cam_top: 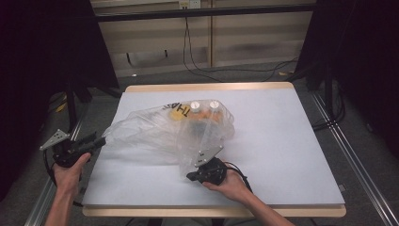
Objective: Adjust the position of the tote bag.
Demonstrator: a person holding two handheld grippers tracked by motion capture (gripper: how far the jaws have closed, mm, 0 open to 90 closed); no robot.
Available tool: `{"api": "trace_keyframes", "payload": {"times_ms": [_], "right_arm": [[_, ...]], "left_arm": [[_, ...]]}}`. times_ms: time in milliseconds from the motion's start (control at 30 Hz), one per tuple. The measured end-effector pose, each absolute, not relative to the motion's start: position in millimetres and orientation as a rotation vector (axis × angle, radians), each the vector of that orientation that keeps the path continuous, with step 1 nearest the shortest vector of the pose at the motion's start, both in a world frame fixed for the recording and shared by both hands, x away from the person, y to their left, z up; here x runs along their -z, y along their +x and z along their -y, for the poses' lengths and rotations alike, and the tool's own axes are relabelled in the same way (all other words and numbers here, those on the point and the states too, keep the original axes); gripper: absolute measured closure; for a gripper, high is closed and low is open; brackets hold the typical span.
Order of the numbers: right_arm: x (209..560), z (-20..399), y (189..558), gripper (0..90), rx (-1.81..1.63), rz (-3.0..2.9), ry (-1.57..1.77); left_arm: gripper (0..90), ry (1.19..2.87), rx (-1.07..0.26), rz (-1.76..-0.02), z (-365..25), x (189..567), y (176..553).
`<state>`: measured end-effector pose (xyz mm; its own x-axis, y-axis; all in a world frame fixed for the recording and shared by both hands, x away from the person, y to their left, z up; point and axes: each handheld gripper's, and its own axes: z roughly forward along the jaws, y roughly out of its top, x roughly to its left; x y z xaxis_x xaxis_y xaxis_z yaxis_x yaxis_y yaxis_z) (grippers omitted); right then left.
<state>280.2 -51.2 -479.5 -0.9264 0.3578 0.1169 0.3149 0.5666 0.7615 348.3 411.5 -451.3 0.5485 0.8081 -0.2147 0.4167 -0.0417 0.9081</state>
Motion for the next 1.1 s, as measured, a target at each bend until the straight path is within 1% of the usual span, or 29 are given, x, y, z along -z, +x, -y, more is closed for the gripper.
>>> {"api": "trace_keyframes", "payload": {"times_ms": [133,267,300,333,367,400,433,500,533,567,600,667,833,1100], "right_arm": [[480,52,281,90.0,-1.321,-2.729,0.584],[478,54,282,90.0,-1.332,-2.719,0.581],[476,56,282,90.0,-1.347,-2.707,0.595],[476,56,282,90.0,-1.347,-2.707,0.595],[475,57,282,90.0,-1.357,-2.698,0.597],[474,58,282,90.0,-1.360,-2.695,0.607],[474,59,282,90.0,-1.361,-2.692,0.599],[474,60,282,90.0,-1.357,-2.691,0.605],[473,61,282,90.0,-1.366,-2.688,0.606],[473,62,282,90.0,-1.373,-2.682,0.608],[472,62,282,90.0,-1.371,-2.683,0.607],[468,65,280,90.0,-1.375,-2.676,0.592],[462,72,279,90.0,-1.389,-2.650,0.591],[442,82,278,90.0,-1.461,-2.585,0.572]], "left_arm": [[39.8,1.691,-0.405,-1.033,-405,454,356],[46.0,1.686,-0.374,-1.056,-399,460,365],[49.8,1.684,-0.339,-1.049,-396,464,367],[51.6,1.684,-0.339,-1.049,-396,464,367],[51.6,1.696,-0.330,-1.044,-394,464,368],[61.3,1.694,-0.316,-1.048,-392,465,368],[61.3,1.722,-0.313,-1.034,-392,465,368],[75.5,1.724,-0.306,-1.030,-389,465,366],[78.5,1.730,-0.296,-1.012,-389,464,365],[83.3,1.722,-0.293,-1.003,-389,463,363],[85.7,1.700,-0.298,-1.001,-388,462,360],[88.1,1.742,-0.309,-0.978,-383,459,355],[88.5,1.786,-0.311,-0.920,-373,451,343],[88.6,1.727,-0.327,-0.886,-370,434,338]]}}
